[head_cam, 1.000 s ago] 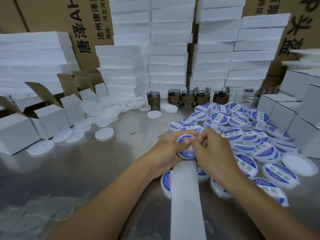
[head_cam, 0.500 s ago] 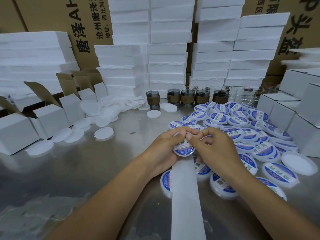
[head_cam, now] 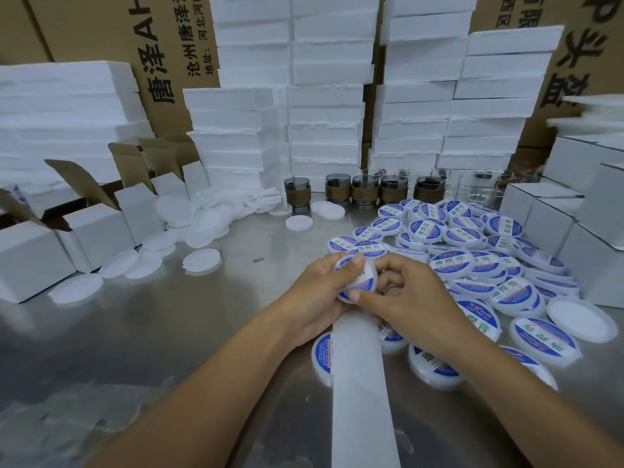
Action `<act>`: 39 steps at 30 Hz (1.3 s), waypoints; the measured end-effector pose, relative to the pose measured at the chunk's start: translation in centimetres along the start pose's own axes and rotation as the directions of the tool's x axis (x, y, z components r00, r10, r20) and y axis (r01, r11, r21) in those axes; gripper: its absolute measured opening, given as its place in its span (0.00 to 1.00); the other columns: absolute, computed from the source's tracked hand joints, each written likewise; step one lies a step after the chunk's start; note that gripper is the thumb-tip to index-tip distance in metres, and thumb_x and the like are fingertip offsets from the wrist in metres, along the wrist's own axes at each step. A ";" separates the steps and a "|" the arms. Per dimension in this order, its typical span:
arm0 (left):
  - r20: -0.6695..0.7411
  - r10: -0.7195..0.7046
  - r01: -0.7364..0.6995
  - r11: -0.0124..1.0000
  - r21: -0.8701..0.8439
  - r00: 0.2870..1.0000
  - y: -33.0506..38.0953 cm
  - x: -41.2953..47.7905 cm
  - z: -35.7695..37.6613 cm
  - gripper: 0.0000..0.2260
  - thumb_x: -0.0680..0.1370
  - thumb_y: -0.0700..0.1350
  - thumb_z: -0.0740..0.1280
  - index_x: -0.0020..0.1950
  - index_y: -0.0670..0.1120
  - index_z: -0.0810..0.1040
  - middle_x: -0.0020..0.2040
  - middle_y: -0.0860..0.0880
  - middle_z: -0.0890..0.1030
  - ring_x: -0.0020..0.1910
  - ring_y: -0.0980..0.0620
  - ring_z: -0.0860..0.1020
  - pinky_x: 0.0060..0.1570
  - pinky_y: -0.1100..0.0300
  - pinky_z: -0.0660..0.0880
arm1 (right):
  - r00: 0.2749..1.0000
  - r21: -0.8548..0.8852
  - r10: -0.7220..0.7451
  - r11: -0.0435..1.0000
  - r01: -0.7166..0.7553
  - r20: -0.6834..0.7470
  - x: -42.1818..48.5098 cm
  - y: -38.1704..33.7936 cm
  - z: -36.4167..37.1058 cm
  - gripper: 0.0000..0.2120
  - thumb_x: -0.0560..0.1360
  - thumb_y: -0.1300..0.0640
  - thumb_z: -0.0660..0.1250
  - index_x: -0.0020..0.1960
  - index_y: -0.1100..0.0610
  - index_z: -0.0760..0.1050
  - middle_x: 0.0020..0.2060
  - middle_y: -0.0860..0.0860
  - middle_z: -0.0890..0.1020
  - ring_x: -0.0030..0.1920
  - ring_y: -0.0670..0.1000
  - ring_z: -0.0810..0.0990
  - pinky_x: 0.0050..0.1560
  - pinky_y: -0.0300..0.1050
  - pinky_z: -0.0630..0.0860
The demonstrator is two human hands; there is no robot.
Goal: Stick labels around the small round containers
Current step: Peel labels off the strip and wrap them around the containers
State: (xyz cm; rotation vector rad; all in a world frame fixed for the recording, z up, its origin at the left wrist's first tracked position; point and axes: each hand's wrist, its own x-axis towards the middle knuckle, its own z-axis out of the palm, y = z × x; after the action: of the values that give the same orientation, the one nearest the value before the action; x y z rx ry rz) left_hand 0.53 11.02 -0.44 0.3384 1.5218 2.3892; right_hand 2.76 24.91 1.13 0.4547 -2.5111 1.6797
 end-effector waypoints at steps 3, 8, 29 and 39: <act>-0.002 0.002 -0.003 1.000 -0.028 1.000 0.0 0.1 -0.1 0.15 0.77 0.43 0.62 0.59 0.35 0.74 0.51 0.36 0.80 0.50 0.43 0.81 0.51 0.54 0.80 | 0.998 -0.016 -0.011 1.000 0.010 -0.061 0.1 0.2 0.1 0.09 0.68 0.58 0.74 0.43 0.49 0.76 0.31 0.51 0.81 0.29 0.49 0.77 0.39 0.52 0.78; -0.025 -0.008 0.010 0.997 0.073 1.000 -0.1 0.2 -0.2 0.09 0.79 0.42 0.61 0.55 0.38 0.76 0.46 0.40 0.82 0.44 0.48 0.82 0.46 0.60 0.79 | 0.980 0.073 -0.009 0.997 0.024 -0.198 0.3 0.1 -0.2 0.13 0.71 0.58 0.72 0.45 0.44 0.70 0.29 0.47 0.81 0.28 0.47 0.79 0.33 0.44 0.78; -0.037 0.018 -0.011 0.981 0.191 0.999 0.1 0.0 0.2 0.08 0.80 0.44 0.61 0.55 0.44 0.77 0.40 0.46 0.82 0.35 0.54 0.78 0.42 0.62 0.77 | 0.947 0.039 0.012 0.999 0.001 -0.321 0.3 0.4 -1.0 0.04 0.75 0.52 0.66 0.43 0.52 0.76 0.26 0.50 0.82 0.24 0.46 0.79 0.28 0.36 0.74; -0.320 0.101 -0.016 0.966 0.259 0.942 0.7 -0.4 -0.5 0.06 0.79 0.43 0.63 0.48 0.47 0.79 0.33 0.49 0.77 0.31 0.55 0.77 0.34 0.62 0.74 | 0.879 0.023 -0.004 1.000 0.017 -0.477 0.7 1.1 -4.3 0.06 0.74 0.53 0.68 0.49 0.54 0.77 0.24 0.47 0.79 0.26 0.42 0.78 0.35 0.40 0.72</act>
State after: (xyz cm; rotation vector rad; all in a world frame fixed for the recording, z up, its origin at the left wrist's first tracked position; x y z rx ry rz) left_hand 0.67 10.11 0.00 0.0312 2.0017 2.3888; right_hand 1.39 29.14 1.97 0.0385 -2.1217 1.5826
